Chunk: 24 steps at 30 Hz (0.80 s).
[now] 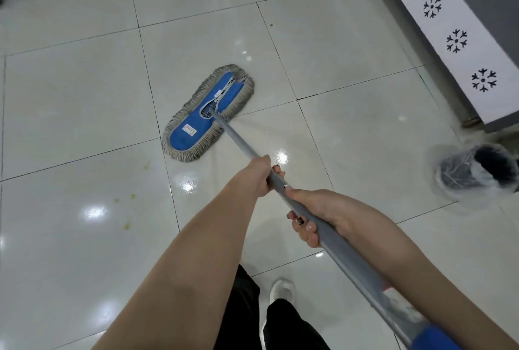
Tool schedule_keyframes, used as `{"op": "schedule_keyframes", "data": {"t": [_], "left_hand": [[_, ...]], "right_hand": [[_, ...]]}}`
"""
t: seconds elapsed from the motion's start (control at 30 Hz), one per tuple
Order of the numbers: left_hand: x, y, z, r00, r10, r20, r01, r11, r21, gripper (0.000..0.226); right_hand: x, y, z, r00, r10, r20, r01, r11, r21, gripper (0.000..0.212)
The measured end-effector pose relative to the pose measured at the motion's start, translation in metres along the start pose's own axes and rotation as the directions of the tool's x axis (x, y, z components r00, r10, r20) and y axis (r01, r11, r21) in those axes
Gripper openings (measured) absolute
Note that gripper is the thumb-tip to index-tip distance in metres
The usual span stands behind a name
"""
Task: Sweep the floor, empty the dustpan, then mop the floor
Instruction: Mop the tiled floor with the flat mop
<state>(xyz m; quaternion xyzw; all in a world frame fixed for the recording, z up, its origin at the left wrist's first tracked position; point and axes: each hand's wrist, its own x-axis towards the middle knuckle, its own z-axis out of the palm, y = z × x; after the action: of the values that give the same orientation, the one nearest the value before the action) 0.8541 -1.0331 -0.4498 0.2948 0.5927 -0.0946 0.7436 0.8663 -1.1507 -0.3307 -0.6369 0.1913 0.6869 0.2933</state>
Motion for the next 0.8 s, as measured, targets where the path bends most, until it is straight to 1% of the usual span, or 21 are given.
{"op": "schedule_keyframes", "data": {"t": [0.1,0.3,0.5,0.63,0.8], "left_hand": [[0.010,0.029,-0.014,1.000,-0.003,-0.001,0.003,0.999,0.033,0.019],[0.039,0.100,-0.059,1.000,0.010,-0.023,-0.008,0.996,0.083,0.020],[0.063,0.165,-0.089,0.997,0.077,-0.005,-0.076,0.990,0.119,0.015],[0.073,0.186,-0.097,0.994,0.107,-0.005,-0.105,0.986,0.127,0.016],[0.064,0.186,-0.080,0.994,0.101,0.044,-0.105,0.987,0.120,0.017]], "right_hand": [[0.008,-0.026,0.016,1.000,-0.001,-0.002,0.001,1.000,0.029,0.052],[0.037,-0.088,0.071,0.999,-0.008,0.045,0.003,0.994,0.113,0.053],[0.056,-0.149,0.105,0.996,-0.053,0.069,0.039,0.982,0.183,0.051],[0.061,-0.168,0.116,0.995,-0.073,0.068,0.058,0.977,0.205,0.051],[0.047,-0.168,0.097,0.995,-0.087,0.057,0.070,0.963,0.259,0.048]]}}
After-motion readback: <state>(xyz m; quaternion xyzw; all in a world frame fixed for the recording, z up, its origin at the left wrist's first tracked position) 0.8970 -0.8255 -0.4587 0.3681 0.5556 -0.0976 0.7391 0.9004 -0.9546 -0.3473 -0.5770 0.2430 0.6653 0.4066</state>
